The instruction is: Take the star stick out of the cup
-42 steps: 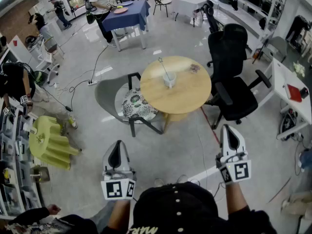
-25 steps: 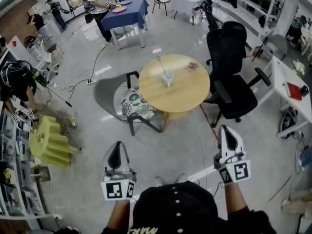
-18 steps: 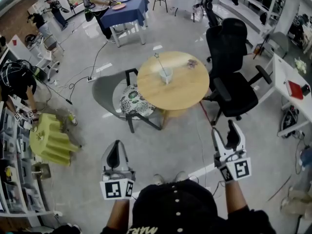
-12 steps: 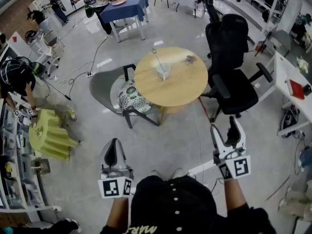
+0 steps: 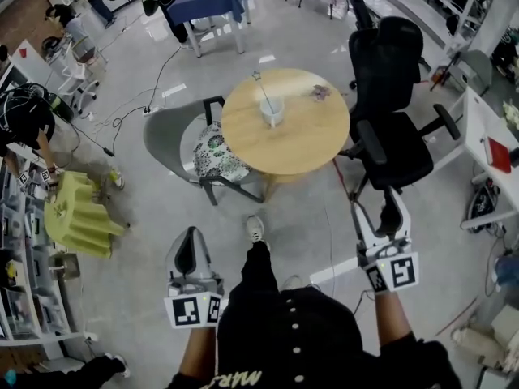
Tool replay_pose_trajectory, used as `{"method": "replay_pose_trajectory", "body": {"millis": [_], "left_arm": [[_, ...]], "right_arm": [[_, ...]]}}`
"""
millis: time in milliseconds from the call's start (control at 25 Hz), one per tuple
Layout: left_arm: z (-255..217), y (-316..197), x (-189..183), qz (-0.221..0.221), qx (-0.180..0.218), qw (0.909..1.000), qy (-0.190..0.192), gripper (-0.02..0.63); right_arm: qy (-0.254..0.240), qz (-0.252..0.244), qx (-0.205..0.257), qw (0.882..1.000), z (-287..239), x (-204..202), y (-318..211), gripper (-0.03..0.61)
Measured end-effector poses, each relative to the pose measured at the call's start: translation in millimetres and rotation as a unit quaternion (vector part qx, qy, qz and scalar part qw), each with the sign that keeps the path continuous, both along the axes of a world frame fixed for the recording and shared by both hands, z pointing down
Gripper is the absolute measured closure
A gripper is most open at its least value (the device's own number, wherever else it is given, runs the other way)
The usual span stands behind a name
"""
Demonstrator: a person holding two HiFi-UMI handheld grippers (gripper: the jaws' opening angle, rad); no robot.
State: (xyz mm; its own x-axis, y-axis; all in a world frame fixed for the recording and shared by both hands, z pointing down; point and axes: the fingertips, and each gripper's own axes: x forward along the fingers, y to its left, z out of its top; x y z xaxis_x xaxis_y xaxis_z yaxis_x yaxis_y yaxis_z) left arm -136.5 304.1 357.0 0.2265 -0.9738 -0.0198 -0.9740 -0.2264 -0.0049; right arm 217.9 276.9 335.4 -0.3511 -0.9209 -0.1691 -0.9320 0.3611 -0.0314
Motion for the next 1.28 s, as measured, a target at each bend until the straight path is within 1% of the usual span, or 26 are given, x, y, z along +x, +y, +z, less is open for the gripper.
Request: {"method": "replay_pose_trajectory", "body": {"millis": [80,200,320,400,480,600,760,880,1040,1200,1280], "left_arm": [[4,-20,1,0.004,-0.001,1.0,0.002,0.61],[10,-60,-1,0.011,-0.001,0.9999,0.004,0.611],[12,-110,-6,0.018,0.004,0.9998,0.008,0.611],[10,-149,-10,0.023,0.009,0.9996,0.012,0.611],[7,-189,-16,0.028,0.011,0.9994,0.016,0.611],[-2,-250,-31,0.038,0.016,0.999,0.019,0.611],[-21,-329,-59,0.051,0.03,0.9981,0.018,0.611],[-28,-380,-71,0.058,0.028,0.9977,0.022,0.611],[-19,-427,-77,0.075,0.018,0.9969,0.016,0.611],[-1,-456,-77,0.078,-0.012,0.9968,0.013,0.611],[5,-466,-74,0.077,-0.017,0.9968,0.005,0.611]], "right_arm": [[0.005,0.005,-0.011,1.0,6,1,-17,0.273],[0.031,0.026,-0.035,0.999,24,7,-48,0.272],[0.034,0.032,-0.034,0.998,26,3,-91,0.27],[0.04,0.032,-0.027,0.998,22,-3,-126,0.268],[0.047,0.038,-0.031,0.998,18,-10,-162,0.265],[0.046,0.047,-0.026,0.998,7,-25,-218,0.264],[0.037,0.051,-0.018,0.998,-15,-59,-295,0.264],[0.034,0.051,-0.02,0.998,-21,-74,-346,0.264],[0.044,0.05,-0.025,0.997,-14,-87,-390,0.262],[0.049,0.048,-0.062,0.996,10,-85,-419,0.259],[0.049,0.041,-0.074,0.995,20,-82,-434,0.259]]}}
